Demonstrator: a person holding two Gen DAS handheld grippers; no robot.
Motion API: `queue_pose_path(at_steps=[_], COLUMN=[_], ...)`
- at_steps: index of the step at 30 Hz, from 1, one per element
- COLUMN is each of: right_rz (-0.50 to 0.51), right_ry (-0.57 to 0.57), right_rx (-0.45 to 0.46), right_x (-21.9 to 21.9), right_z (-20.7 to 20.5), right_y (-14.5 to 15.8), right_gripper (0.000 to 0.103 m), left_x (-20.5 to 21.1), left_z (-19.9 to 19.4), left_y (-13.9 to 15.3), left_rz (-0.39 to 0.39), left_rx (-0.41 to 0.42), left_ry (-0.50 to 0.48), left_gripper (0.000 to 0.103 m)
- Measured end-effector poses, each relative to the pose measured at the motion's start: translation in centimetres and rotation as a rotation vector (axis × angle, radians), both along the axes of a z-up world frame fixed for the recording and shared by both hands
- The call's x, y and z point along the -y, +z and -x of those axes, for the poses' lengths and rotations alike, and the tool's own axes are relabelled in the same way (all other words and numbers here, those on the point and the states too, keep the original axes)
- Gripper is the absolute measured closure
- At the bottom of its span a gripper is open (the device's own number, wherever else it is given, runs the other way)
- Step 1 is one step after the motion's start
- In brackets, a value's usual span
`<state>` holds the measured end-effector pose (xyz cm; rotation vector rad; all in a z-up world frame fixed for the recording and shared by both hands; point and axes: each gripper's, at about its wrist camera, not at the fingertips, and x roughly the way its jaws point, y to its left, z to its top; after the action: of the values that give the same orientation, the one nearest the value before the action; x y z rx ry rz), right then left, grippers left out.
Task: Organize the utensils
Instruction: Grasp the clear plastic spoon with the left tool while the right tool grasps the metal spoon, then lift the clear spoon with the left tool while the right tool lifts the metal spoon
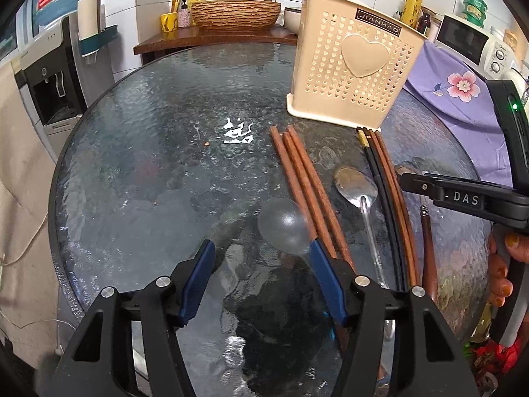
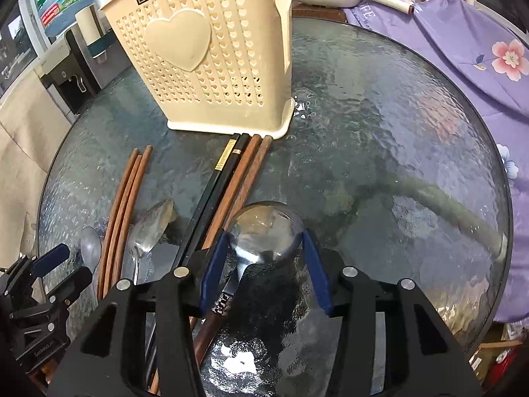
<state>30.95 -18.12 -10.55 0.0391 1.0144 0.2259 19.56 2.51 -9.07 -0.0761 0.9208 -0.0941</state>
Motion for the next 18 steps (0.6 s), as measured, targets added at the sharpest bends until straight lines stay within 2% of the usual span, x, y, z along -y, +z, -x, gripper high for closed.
queue_pose_path(at_steps=[8, 14, 18], right_rz=[0.000, -0.003, -0.010], right_ry=[0.023, 0.038, 0.049], right_rx=[0.014, 0.024, 0.028], right_x=[0.1, 0.0, 0.1], right_z=[0.1, 0.2, 0.1], right_y=[-0.2, -0.3, -0.3], right_gripper=[0.055, 0.056, 0.056], left_x=[1.0, 2.0, 2.7], left_z=[-1.2, -2.1, -2.4], left_y=[-0.2, -0.2, -0.2], left_rz=[0.007, -0.022, -0.026], left_rx=[-0.026, -0.030, -0.030], left_ry=[0.002, 0.016, 0.013], left_gripper=[0.045, 0.054, 0.066])
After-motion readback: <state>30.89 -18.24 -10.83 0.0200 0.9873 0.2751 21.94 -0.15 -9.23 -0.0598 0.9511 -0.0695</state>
